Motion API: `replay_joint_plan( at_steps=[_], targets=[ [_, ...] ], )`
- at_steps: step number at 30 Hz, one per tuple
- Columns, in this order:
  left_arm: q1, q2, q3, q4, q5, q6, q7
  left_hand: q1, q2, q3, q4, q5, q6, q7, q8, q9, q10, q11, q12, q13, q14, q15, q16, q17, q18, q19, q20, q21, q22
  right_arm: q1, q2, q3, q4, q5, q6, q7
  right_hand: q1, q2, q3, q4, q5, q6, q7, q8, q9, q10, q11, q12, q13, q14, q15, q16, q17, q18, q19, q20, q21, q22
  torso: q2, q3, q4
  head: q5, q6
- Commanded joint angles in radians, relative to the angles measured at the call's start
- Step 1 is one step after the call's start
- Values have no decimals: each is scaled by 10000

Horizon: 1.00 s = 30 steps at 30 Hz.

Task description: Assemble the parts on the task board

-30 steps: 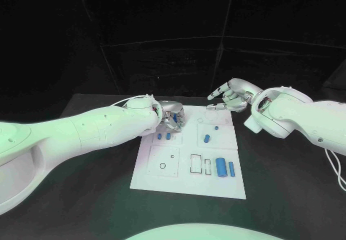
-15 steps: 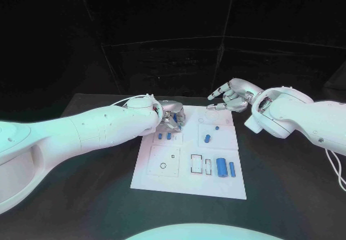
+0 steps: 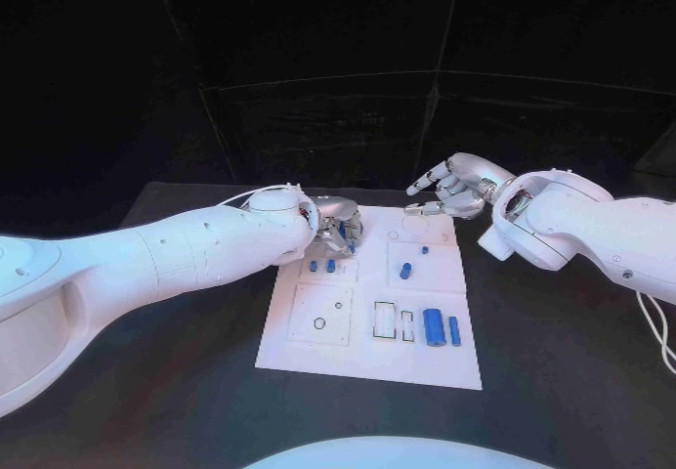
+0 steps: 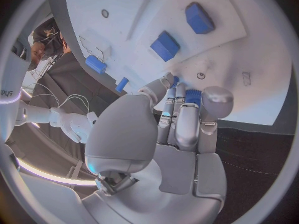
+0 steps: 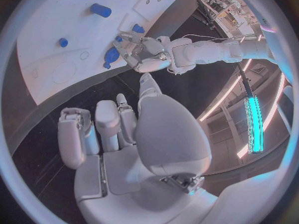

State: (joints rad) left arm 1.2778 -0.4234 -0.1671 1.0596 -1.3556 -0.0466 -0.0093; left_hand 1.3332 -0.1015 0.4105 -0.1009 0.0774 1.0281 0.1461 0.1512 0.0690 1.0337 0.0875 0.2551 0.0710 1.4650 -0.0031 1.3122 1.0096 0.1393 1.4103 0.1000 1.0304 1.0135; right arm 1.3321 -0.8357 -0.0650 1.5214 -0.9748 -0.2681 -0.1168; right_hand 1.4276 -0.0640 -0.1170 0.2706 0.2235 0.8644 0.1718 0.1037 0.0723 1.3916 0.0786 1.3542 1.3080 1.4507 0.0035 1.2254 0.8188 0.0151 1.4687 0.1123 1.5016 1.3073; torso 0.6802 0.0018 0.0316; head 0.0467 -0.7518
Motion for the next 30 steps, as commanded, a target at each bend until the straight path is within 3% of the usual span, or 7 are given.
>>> replay_joint_plan(
  at_steps=[1, 18, 30],
  targets=[
    [-47, -11, -37, 3, -78, 390, -196, 19, 112, 111, -12, 22, 100, -12, -11, 12, 145, -8, 78, 19, 97, 10, 75, -3, -142, -18, -22, 24, 28, 18, 9, 5, 6, 41, 57, 100, 4, 109, -53, -9, 52, -25, -12, 49, -7, -44, 21, -41, 102, 0, -60, -54, 11, 161, 251, -65, -53, 1455, 1, 2, -12, -4, -10],
    [-53, 9, -37, -9, -78, 273, -134, 138, 293, 543, -169, 3, 440, -55, -16, 31, 599, -107, 176, 19, 105, -76, 149, -2, -164, 15, -104, 106, 148, 18, 12, 5, 2, 62, 56, 105, 5, 125, -53, -10, 55, -20, -13, 53, -6, -40, 19, -37, 106, 2, -61, -53, 15, 162, 249, -66, -56, 1451, 3, 4, -8, -5, -27],
    [-69, -154, -27, 259, 195, -637, 343, -76, 263, 540, -93, -19, 613, -64, -13, 41, 780, -137, 161, 17, 111, -100, 181, -17, -187, 60, -136, 215, 276, 18, 29, 5, -24, 62, 54, 119, 5, 125, -53, -10, 55, -20, -13, 53, -6, -40, 19, -37, 106, 2, -61, -53, 15, 162, 249, -66, -56, 1451, -5, 0, 6, 2, 20]
  ],
)
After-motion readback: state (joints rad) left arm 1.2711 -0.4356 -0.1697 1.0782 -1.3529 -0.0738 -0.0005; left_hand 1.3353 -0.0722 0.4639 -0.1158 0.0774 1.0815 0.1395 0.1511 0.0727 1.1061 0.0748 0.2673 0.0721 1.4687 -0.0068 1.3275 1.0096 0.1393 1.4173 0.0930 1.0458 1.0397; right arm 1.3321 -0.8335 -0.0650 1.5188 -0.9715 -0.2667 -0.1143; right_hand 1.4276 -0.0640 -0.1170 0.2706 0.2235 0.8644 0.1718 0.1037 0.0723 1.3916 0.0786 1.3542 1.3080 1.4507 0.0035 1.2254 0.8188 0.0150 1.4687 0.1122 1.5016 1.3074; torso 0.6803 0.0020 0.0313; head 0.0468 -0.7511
